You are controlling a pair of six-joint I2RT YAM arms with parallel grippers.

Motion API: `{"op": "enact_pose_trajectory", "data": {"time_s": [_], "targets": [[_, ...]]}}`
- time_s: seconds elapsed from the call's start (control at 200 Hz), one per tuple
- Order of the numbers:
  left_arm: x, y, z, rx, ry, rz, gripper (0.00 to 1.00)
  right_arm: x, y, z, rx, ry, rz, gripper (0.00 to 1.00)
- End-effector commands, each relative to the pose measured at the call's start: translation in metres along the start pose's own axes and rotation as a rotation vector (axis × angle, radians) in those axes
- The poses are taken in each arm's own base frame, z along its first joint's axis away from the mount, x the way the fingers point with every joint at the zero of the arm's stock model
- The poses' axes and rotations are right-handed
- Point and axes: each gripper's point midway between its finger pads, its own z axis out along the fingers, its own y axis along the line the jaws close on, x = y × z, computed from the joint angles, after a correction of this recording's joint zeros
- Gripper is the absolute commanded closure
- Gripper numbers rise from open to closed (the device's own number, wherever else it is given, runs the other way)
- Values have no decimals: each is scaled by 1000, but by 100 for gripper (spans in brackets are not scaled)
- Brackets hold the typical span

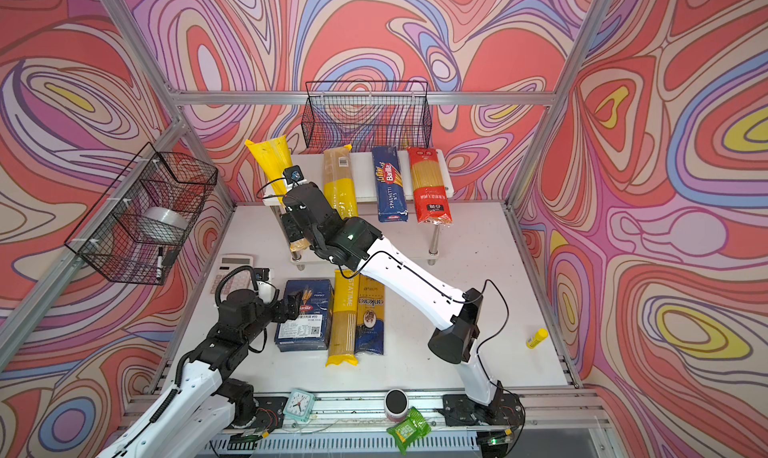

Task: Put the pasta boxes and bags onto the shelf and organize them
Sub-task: 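Carry the yellow bag over the shelf top beside the first yellow bag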

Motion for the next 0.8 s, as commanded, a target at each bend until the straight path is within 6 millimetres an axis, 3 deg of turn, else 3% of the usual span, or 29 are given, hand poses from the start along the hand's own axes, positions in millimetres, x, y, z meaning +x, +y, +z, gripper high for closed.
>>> {"op": "enact_pose_trajectory", "data": {"time_s": [0.0, 0.28, 0.626, 0.736, 0.796], "targets": [[-2, 2, -1, -8, -17, 4, 0, -70, -12, -16, 15, -234, 88, 100], [-2, 1, 1, -3, -8, 5, 0, -82, -25, -10, 23, -271, 113, 100], [-2, 1, 1, -4, -10, 5, 0, -74, -45, 13, 59, -258, 135, 100], [-2, 1, 1, -3, -11, 5, 0, -71, -51, 19, 63, -249, 146, 89], [-2, 1, 1, -2, -10, 5, 0, -71, -53, 20, 65, -248, 153, 77]]}}
